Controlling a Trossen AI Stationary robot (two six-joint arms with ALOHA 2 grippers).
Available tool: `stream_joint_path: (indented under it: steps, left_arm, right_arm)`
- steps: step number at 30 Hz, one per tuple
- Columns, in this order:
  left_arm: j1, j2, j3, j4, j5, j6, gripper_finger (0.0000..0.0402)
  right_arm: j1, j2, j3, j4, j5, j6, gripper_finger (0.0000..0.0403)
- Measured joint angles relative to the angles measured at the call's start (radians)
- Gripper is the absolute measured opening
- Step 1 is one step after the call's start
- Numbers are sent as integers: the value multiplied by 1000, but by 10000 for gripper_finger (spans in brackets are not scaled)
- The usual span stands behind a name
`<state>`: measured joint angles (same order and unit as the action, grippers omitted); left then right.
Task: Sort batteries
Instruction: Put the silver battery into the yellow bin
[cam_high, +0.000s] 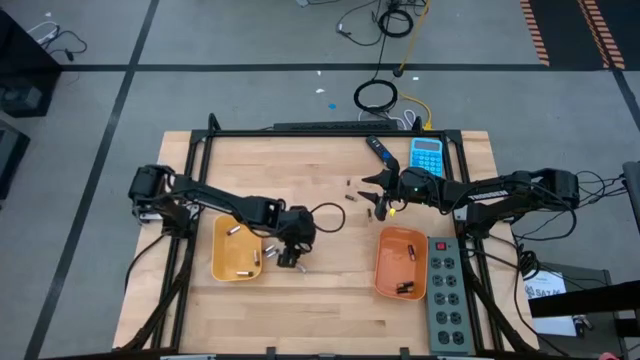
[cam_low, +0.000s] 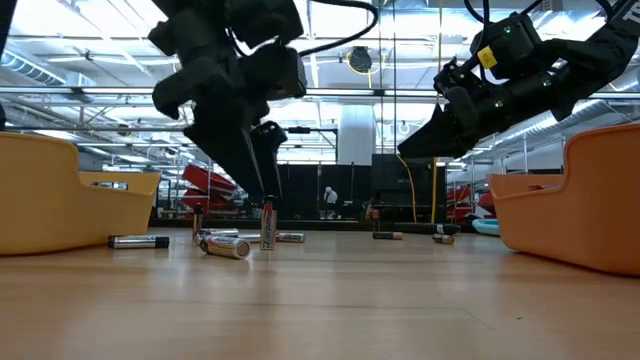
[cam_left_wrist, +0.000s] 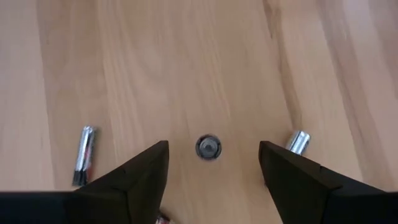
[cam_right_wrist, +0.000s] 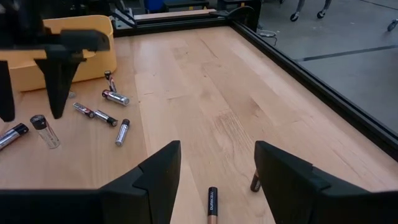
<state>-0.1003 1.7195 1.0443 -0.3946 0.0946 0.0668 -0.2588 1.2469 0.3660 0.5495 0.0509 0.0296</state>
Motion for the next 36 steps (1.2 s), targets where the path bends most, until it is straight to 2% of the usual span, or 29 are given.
stream_joint_path:
  steps: [11, 13, 15, 19, 20, 24, 27, 30, 36]
  left_arm:
    - [1, 100, 0, 86, -18, -7, 250]
    - [1, 116, 0, 97, -21, -7, 227]
    - [-1, 127, 0, 103, -24, 1, 187]
    - [-2, 142, -2, 100, -32, 22, 63]
    - [-2, 141, -4, 101, -35, 22, 51]
    - [-5, 125, -8, 91, -40, 24, 53]
    - [-5, 53, 8, 2, -53, 17, 53]
    - [-2, -78, 32, -135, -91, -38, 53]
    - [2, -323, 17, -557, -15, -367, 53]
  right_arm:
    - [0, 0, 0, -2, 0, 3, 196]
    - [0, 0, 0, -5, 0, 3, 196]
    - [0, 0, 0, -5, 0, 3, 196]
    - [0, 0, 0, -5, 0, 2, 196]
    - [0, 0, 0, -5, 0, 2, 196]
    - [0, 0, 0, -9, 0, 1, 196]
    - [0, 0, 0, -10, 0, 2, 196]
    - [0, 0, 0, -12, 0, 3, 196]
    - [0, 0, 0, -14, 0, 10, 196]
